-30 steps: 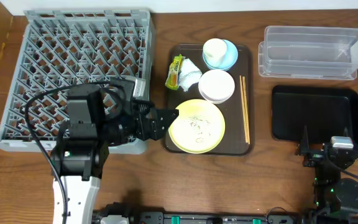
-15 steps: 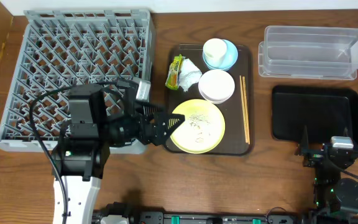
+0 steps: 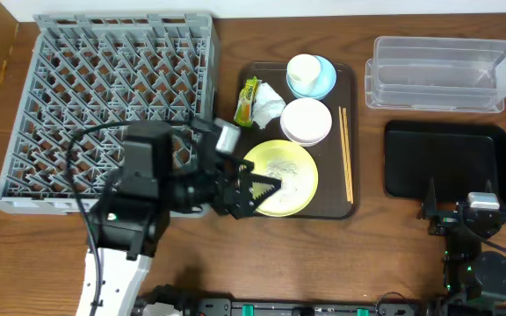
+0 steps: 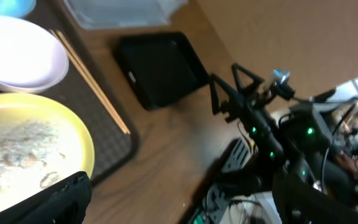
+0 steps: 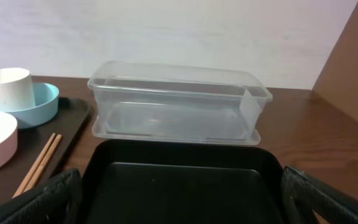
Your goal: Sort waste into correct bins and load items into the dishwasher
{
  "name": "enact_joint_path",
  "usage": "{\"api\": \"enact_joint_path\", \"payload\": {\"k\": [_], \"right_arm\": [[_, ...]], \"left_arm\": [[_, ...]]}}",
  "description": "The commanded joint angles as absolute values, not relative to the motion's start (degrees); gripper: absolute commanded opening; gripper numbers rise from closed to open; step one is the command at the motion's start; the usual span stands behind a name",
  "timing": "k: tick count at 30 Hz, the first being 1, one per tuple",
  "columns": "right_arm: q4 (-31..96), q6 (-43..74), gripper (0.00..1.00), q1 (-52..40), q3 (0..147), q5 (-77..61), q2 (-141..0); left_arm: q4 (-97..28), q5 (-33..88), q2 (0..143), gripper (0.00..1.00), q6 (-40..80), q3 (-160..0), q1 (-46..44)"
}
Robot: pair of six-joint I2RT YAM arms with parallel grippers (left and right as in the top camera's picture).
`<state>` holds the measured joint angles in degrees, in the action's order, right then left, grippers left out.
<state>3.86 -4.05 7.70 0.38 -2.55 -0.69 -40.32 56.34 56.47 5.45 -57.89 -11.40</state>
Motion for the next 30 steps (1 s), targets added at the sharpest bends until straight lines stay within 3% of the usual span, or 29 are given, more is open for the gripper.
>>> {"api": "enact_joint_path", "payload": {"k": [1,6,15,30], "right_arm": [[4.14,-4.58,0.99,8.19,0.32,-2.15,-0.30],[4.12,-4.56,0.99,8.19,0.32,-2.15,-0.30],[4.14,-4.58,0.99,8.19,0.32,-2.15,-0.30],[4.14,-4.58,0.99,8.19,0.32,-2.15,-0.30]], "left_arm": [[-40.40,44.16,56.93,0.95,10.28,-59.40,-16.56],[-43.31,30.11,61.65,0.94,13.13,-62.63,-25.43],[-60.03,0.05,80.71,0.95,17.80,-79.42,-35.99],[-51.11,-2.20,91.26,0.98,17.91,-83.70,-36.99]]}}
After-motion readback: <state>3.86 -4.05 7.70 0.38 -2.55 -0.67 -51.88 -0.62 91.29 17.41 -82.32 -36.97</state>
